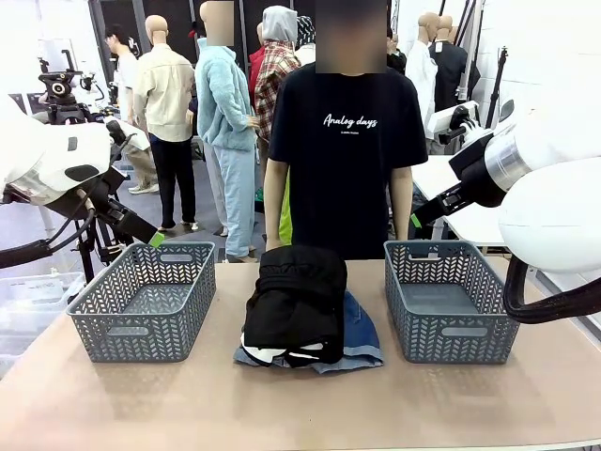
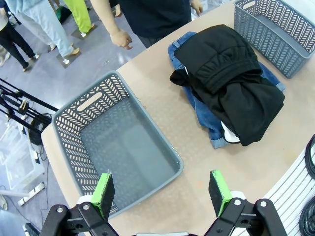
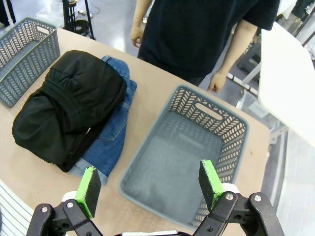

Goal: Sort the tops and bottoms.
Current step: Lift clothes from the center of the table with your left hand.

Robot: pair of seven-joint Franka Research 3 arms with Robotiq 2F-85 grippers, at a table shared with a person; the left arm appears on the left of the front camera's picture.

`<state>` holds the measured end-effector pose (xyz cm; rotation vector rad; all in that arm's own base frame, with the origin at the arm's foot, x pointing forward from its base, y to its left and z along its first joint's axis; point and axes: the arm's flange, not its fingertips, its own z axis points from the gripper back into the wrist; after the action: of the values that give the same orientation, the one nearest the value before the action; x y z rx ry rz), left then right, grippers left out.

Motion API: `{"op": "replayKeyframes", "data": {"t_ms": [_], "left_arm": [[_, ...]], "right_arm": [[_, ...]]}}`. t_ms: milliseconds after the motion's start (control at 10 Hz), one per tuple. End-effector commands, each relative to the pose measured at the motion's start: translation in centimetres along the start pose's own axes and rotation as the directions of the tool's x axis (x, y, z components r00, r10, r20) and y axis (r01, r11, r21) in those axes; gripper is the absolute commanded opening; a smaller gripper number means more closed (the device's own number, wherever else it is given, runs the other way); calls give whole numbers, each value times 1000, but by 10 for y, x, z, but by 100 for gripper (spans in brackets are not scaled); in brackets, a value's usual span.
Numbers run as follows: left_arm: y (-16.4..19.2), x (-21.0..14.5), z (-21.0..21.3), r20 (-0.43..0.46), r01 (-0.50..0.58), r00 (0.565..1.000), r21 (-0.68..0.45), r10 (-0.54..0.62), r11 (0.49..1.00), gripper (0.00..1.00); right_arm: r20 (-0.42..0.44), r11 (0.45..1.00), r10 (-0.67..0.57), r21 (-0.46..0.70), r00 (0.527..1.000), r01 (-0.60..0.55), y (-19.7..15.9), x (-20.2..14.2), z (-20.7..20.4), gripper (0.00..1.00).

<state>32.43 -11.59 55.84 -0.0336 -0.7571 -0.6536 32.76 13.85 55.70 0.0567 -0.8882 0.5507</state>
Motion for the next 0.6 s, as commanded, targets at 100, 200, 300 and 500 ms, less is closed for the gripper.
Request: {"op": "replayKeyframes", "data": {"t_ms": [100,200,300,500], "left_arm": [[0,0,2,4,-1,1000,0,1,1000,100],[0,0,2,4,-1,1000,0,1,1000,100],[0,0,2,4,-1,1000,0,1,1000,100],[0,0,2,4,-1,1000,0,1,1000,100]], "right_arm": [[5,1000,7,-1,1000,-7,1,0,-1,100],[5,1000,7,-1,1000,-7,1,0,-1,100],[5,1000,7,-1,1000,-7,1,0,-1,100],[5,1000,7,-1,1000,-7,1,0,-1,100]]}}
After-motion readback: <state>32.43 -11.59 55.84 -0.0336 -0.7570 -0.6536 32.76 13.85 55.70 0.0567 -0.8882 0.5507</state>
